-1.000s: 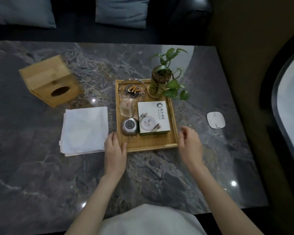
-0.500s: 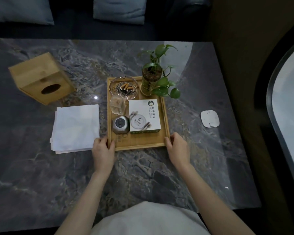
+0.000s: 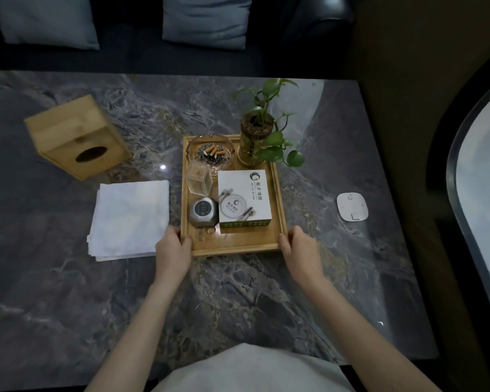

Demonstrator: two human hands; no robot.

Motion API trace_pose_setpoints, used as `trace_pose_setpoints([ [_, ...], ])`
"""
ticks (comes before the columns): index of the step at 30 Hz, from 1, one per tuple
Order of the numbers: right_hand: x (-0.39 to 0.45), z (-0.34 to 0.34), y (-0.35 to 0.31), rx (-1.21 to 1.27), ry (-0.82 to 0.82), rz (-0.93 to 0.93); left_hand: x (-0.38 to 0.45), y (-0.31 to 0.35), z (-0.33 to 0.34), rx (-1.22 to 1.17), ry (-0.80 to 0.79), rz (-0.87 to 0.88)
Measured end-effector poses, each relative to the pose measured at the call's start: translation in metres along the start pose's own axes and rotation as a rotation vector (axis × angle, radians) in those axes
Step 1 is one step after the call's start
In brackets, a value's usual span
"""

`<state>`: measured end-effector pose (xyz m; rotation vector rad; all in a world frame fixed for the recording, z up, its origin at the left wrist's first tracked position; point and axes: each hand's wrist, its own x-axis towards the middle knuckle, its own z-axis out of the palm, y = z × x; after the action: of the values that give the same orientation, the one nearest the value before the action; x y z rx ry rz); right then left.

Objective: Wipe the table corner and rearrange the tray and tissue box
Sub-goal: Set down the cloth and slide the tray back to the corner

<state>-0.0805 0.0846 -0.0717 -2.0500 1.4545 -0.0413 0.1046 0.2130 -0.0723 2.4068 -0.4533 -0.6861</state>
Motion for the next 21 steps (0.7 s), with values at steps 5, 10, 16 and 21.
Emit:
trace_pose_setpoints([
  [5,0.010,0.002,0.004,0.362,-0.074,0.205,0.009,0.001,0.001,-0.184,-0.052,-0.163],
  [10,0.025,-0.003,-0.006,0.598,-0.205,0.341,0.011,0.012,0.005,-0.149,-0.064,-0.153],
  [16,0.042,0.001,-0.019,0.525,-0.177,0.368,0.018,0.008,0.010,-0.017,-0.011,-0.121],
  [21,0.046,0.011,-0.023,0.398,-0.089,0.360,0.015,0.013,0.013,0.048,0.044,-0.127],
])
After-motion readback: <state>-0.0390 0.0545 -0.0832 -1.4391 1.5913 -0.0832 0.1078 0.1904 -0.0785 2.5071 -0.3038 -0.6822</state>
